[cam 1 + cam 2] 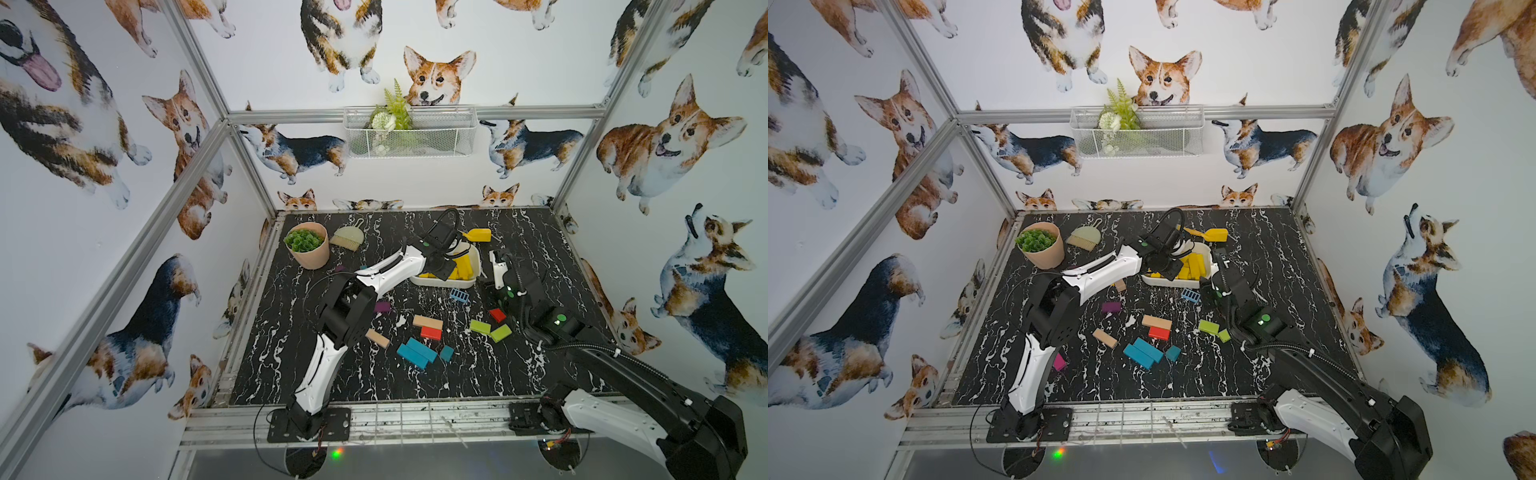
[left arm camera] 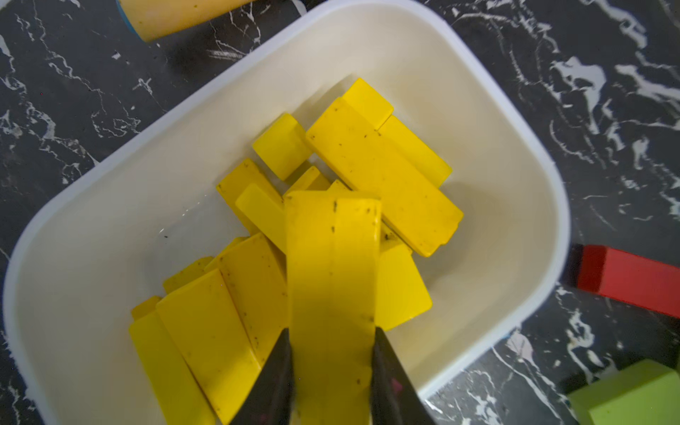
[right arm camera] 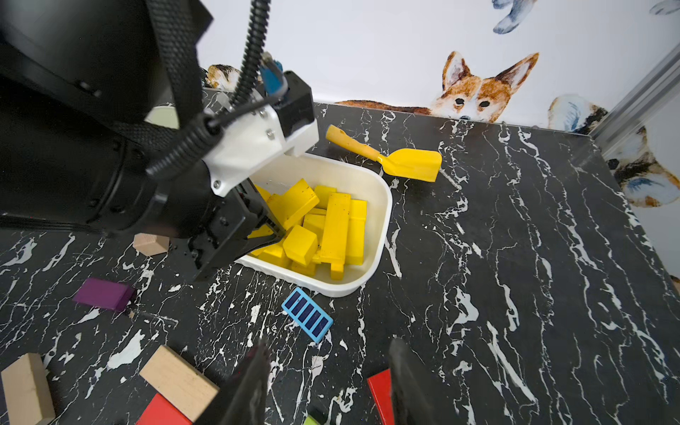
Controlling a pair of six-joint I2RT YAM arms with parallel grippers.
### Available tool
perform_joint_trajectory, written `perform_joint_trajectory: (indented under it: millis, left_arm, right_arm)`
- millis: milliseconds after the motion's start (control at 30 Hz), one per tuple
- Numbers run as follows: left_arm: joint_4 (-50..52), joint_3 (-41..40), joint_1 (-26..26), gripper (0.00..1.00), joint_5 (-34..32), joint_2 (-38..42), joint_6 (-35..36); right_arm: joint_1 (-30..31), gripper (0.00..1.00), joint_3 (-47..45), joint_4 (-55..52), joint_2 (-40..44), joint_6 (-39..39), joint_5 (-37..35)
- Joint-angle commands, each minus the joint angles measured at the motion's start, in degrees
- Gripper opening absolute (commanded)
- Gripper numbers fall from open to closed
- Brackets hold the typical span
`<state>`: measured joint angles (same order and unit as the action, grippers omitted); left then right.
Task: Pick out the yellow building blocks
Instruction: Place the building block in the storage box, then pick up the building block from the center of the board.
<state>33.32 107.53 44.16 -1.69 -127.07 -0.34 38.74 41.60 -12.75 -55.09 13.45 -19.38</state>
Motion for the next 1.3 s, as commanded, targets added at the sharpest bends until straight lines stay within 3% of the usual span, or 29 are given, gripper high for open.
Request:
perform_joint_trajectory:
  millis: [0,267,500,733,933,1133,1267]
  left_arm:
    - [1.75,1.11,-0.02,0.14,-3.32,-1.30,1.77]
    - [2.29,0.72,0.07,0.32,-3.38,-0.98,3.83]
    - [-1.14,-4.30,0.05,0.63,-2.88,4.48,4.69]
    - [-6.08,-10.75,-0.01,0.64,-1.41,13.78,5.31]
    - [-17.46,-23.64,-0.48,0.58,-5.51,26.81,3.39]
    - [-25.02,-37.34,-3.72,0.51,-13.03,37.06,-6.04]
    - [-22.17,-40.74,-9.17,0.50,-8.66,38.17,-14.57]
  right_arm:
    - [0.06,0.54,0.06,-0.28,-0.49,0.80,0.04]
    - [0.08,0.54,0.85,-0.61,-1.15,0.57,-0.55]
    - [0.07,0.54,1.22,-0.78,-1.25,0.87,-1.23]
    - [0.09,0.54,1.52,-0.15,-2.40,0.83,-1.11]
    - [0.11,0.54,4.12,0.81,-6.29,0.41,1.75]
    - [0.32,0.54,7.96,2.21,-12.55,0.73,4.66]
    - [0.68,0.54,9.59,2.17,-14.90,1.30,5.69]
